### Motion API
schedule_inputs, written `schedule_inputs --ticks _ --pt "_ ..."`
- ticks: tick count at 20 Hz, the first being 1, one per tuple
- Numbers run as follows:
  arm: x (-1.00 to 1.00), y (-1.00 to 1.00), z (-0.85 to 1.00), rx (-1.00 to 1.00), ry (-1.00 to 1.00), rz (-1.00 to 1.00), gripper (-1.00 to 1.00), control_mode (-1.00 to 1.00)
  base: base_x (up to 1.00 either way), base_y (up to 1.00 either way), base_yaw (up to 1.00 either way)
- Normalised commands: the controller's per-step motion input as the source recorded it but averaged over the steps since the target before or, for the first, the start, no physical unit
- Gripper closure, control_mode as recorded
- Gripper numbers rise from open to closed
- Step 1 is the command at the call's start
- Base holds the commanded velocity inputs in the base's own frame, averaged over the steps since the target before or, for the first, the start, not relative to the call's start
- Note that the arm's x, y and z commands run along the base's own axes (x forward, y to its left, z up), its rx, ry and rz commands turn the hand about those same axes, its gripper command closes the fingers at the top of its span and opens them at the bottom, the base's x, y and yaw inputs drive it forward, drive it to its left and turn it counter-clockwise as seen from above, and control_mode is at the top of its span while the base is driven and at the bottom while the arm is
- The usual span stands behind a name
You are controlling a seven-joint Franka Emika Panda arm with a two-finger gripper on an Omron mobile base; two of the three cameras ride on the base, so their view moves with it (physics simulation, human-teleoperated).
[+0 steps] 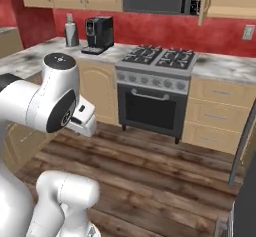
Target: Move the bowls from the cabinet to the plates on the dining table.
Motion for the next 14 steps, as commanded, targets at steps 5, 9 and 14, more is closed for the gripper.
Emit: schedule_inputs --ticks 5,9,14 --pt "0.00 0.00 0.00 0.00 0.00 0.00 -1.00 1.00 1.00 -0.42 0.00" --pt "0.00 0.00 0.00 0.00 0.00 0.00 -1.00 1.00 0.98 -0.70 0.03" --pt "0.00 0.00 0.00 0.00 0.00 0.00 -1.00 1.00 0.56 -1.00 0.05"
